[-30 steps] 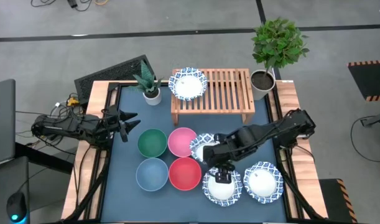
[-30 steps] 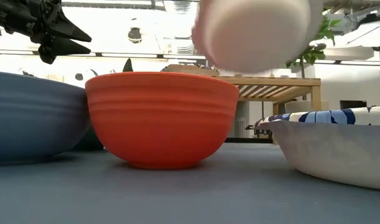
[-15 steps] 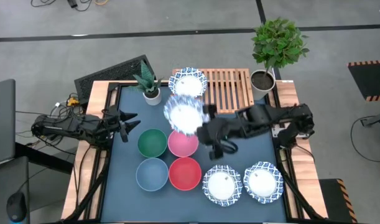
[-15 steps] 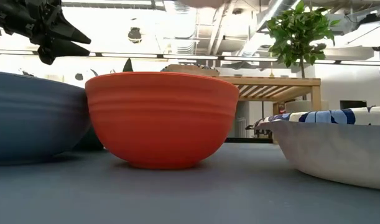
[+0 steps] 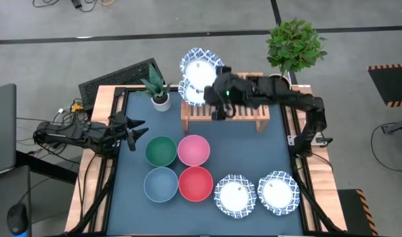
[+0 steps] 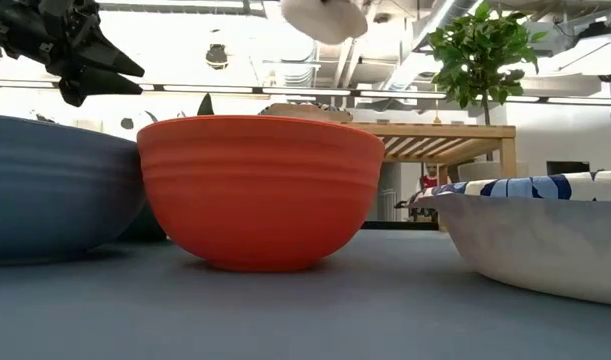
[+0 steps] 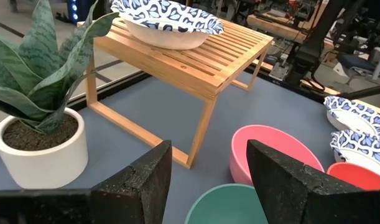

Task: Place and stack bowls onto a shelf
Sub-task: Stack the white patterned bowl on top of the white patterned bowl on the shelf

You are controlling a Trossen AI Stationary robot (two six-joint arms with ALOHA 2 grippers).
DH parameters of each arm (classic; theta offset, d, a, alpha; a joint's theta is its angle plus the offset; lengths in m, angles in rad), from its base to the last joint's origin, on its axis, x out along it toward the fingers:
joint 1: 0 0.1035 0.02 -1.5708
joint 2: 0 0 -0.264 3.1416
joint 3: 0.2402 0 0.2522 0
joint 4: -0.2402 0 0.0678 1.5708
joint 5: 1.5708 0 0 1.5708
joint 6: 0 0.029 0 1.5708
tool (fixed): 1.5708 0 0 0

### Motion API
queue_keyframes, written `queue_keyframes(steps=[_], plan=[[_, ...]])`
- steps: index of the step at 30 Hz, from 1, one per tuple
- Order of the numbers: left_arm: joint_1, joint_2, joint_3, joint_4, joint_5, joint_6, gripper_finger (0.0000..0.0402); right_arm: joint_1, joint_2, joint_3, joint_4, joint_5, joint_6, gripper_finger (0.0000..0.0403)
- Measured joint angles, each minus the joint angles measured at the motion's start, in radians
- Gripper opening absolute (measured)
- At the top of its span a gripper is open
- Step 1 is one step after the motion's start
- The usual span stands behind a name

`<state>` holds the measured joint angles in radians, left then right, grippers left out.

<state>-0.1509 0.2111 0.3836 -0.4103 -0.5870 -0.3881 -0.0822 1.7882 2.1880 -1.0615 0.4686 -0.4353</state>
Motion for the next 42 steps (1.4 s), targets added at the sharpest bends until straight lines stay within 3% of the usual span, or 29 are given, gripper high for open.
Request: queue_keyframes(steps=[6, 17, 23, 29, 42], plan=[[0.000, 0.000, 0.000, 0.000, -0.006, -0.001, 0.0193, -0.085, 0.056, 0.000, 0.003, -0.075, -0.018, 0.0025], [0.000, 0.000, 0.000, -0.004, -0.006, -0.001, 0.0193, -0.119, 0.232, -0.001, -0.002, -0.082, -0.197, 0.0025], [0.000, 0.000, 0.000, -0.031, -0.008, -0.001, 0.0193, -0.160, 0.247, -0.001, -0.048, -0.114, -0.171, 0.0025], [0.000, 0.000, 0.000, -0.034, -0.008, -0.001, 0.0193, -0.194, 0.246, 0.000, -0.091, -0.274, -0.090, 0.0025], [0.000, 0.000, 0.000, -0.044, -0.004, -0.009, 0.0193, -0.210, 0.246, 0.000, -0.116, -0.291, -0.086, 0.0043]])
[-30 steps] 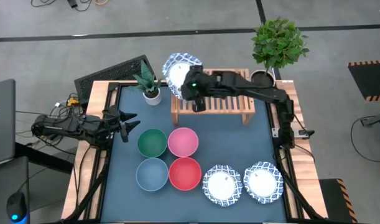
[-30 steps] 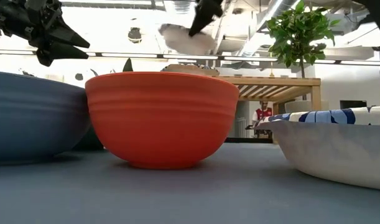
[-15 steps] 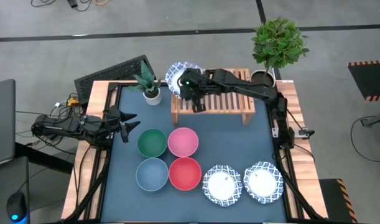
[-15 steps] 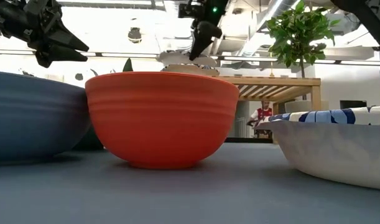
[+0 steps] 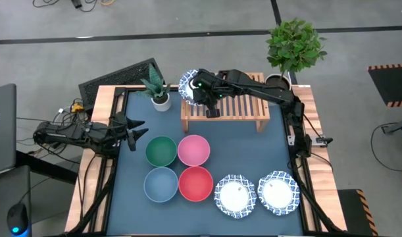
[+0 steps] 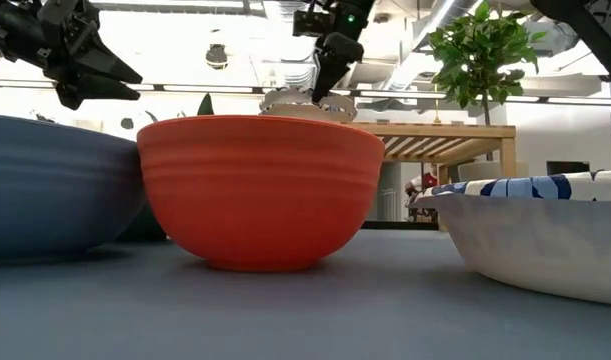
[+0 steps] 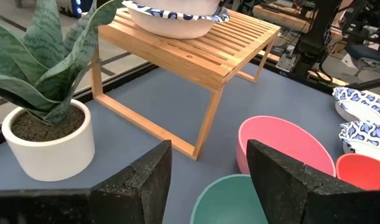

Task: Place and stack bowls onto a shelf
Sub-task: Stack the white patterned bowl on top of the white patterned bowl on the shelf

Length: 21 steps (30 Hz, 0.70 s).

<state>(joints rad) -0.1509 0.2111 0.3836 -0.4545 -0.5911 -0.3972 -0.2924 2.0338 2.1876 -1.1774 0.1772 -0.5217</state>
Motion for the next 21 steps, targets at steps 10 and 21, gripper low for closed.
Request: queue_keyframes(steps=[10, 21], plan=[[0.000, 0.000, 0.000, -0.004, 0.000, -0.007, 0.0193, 0.000, 0.000, 0.000, 0.003, -0.001, 0.032, 0.0055], [0.000, 0.000, 0.000, -0.004, 0.000, -0.007, 0.0193, 0.017, 0.000, 0.002, 0.002, 0.001, 0.045, 0.0191]])
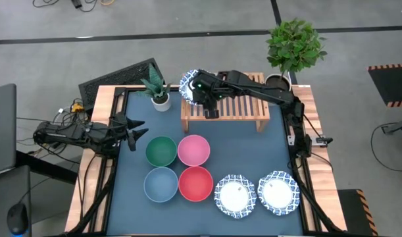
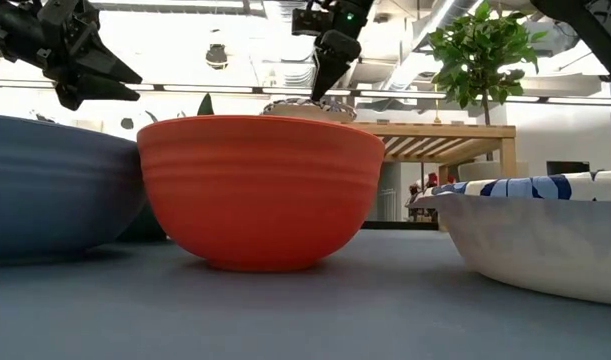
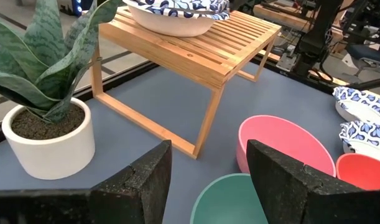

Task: Place and stack bowls onto a shelf
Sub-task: Stack the white patterned bowl on top of the white patterned bowl on the shelf

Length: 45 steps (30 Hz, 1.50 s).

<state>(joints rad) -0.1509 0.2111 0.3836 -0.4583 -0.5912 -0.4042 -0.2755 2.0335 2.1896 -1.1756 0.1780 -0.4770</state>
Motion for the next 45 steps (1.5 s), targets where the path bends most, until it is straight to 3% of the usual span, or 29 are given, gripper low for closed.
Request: queue_keyframes(steps=[5, 8, 10, 16, 30, 37, 45], plan=[[0.000, 0.000, 0.000, 0.000, 0.000, 0.000, 0.0193, 0.030, -0.002, 0.088, -0.052, 0.000, 0.014, 0.0243], [0.000, 0.000, 0.000, 0.000, 0.000, 0.000, 0.0193, 0.068, -0.003, 0.166, -0.140, 0.000, 0.072, 0.0249], [0.000, 0.000, 0.000, 0.000, 0.000, -0.002, 0.0193, 0.101, -0.033, 0.148, -0.168, 0.003, 0.135, 0.0250], [0.000, 0.000, 0.000, 0.000, 0.000, -0.002, 0.0193, 0.198, -0.089, 0.139, -0.397, -0.051, 0.563, 0.0250], [0.000, 0.000, 0.000, 0.000, 0.001, -0.008, 0.0193, 0.703, -0.136, -0.157, -0.394, -0.063, 1.224, 0.0250], [0.000, 0.000, 0.000, 0.000, 0.001, -0.010, 0.0193, 0.894, -0.129, -0.359, -0.144, -0.054, 1.307, 0.0250], [0.000, 0.000, 0.000, 0.004, 0.001, -0.046, 0.0193, 0.931, -0.128, -0.552, 0.225, -0.098, 1.344, 0.0250]])
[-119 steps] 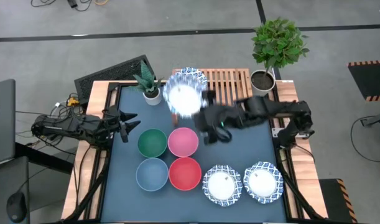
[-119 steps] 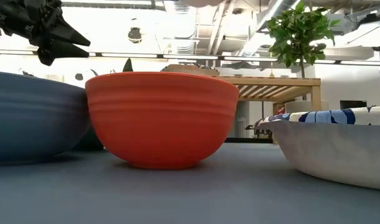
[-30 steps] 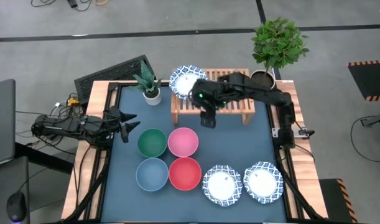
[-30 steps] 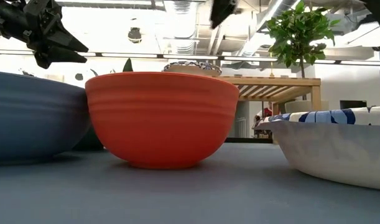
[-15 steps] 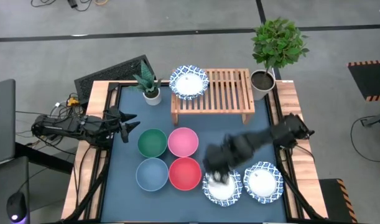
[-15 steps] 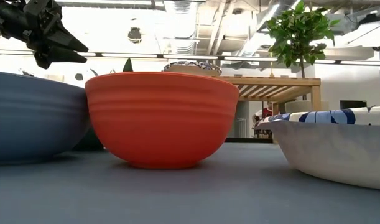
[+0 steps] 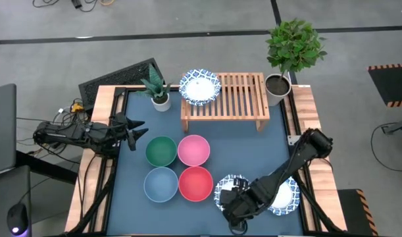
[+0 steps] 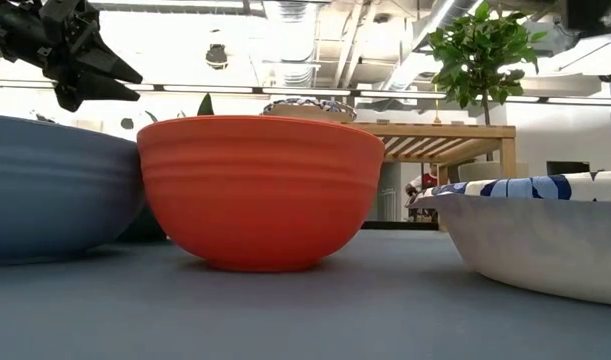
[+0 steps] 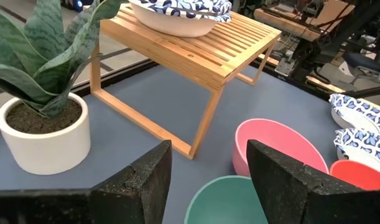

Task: Place and stack bowls onto a shelf
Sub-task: Stack the white patterned bowl on top of the white patterned bowl on the shelf

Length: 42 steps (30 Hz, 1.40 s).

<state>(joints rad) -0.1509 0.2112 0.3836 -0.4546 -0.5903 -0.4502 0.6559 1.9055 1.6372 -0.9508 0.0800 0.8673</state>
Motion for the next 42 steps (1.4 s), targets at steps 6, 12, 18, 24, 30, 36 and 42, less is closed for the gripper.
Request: queue_keyframes(steps=[6, 12, 18, 24, 30, 36, 42], plan=[[0.000, 0.000, 0.000, -0.003, 0.000, -0.004, 0.0193, -0.002, 0.000, -0.063, 0.024, -0.009, 0.013, 0.0249], [0.000, 0.000, 0.000, -0.004, 0.000, 0.003, 0.0193, -0.001, 0.000, -0.137, 0.135, -0.063, 0.033, 0.0249], [0.000, 0.000, 0.000, -0.005, 0.000, 0.012, 0.0193, 0.006, 0.000, -0.190, 0.222, -0.086, 0.061, 0.0249], [0.000, 0.000, 0.000, -0.005, 0.000, 0.011, 0.0193, 0.017, 0.030, -0.206, 0.270, -0.087, 0.060, 0.0249], [0.000, 0.000, 0.000, -0.007, 0.000, 0.010, 0.0193, 0.023, 0.067, -0.207, 0.281, -0.134, 0.035, 0.0249], [0.000, 0.000, 0.000, -0.008, 0.000, 0.009, 0.0193, 0.022, 0.100, -0.206, 0.264, -0.137, 0.000, 0.0237], [0.000, 0.000, 0.000, -0.012, 0.003, -0.007, 0.0193, 0.008, 0.111, -0.207, 0.189, -0.139, -0.002, 0.0151]])
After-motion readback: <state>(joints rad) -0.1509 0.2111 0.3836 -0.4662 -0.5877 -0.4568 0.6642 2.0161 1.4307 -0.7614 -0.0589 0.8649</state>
